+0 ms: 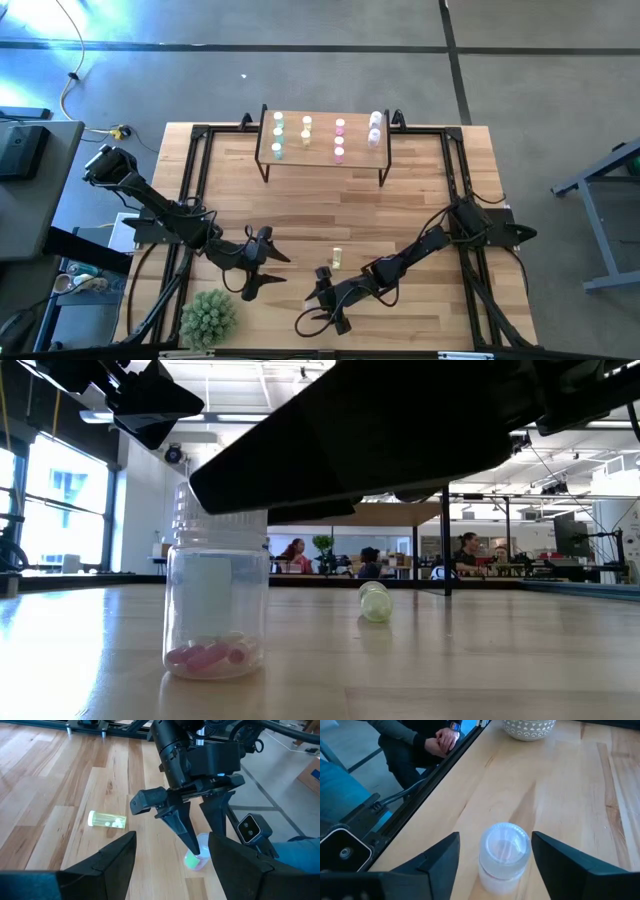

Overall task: Pick and place medicine bottles onto shelf by color
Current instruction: Put the white pill bottle on the shelf aligned with the other white pill bottles

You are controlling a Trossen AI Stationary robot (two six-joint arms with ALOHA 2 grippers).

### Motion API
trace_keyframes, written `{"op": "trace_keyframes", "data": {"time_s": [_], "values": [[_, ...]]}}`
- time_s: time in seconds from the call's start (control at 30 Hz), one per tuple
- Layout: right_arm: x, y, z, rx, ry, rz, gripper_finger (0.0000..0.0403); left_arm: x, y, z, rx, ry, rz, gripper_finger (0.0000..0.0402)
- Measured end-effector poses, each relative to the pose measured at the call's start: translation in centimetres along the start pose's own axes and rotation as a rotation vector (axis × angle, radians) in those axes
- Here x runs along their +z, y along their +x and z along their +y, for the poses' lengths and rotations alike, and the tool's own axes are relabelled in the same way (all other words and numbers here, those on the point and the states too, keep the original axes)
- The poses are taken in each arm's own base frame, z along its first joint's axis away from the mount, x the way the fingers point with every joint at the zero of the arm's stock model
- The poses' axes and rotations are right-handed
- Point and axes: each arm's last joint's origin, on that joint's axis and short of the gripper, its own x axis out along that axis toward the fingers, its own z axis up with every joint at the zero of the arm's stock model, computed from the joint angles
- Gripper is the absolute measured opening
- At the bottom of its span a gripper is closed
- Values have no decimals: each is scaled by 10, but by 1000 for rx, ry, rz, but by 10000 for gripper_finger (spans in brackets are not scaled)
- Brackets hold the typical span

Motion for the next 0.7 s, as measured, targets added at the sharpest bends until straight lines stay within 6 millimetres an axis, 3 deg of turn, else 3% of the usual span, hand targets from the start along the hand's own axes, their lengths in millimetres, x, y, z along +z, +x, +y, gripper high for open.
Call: {"op": "trace_keyframes", "data": {"time_s": [0.43,0.7], "values": [[0,0,0,2,-5,5,125,0,0,0,0,0,0,239],[15,-13,-3,-77,-4,-1,125,0,0,0,0,2,0,239]]}}
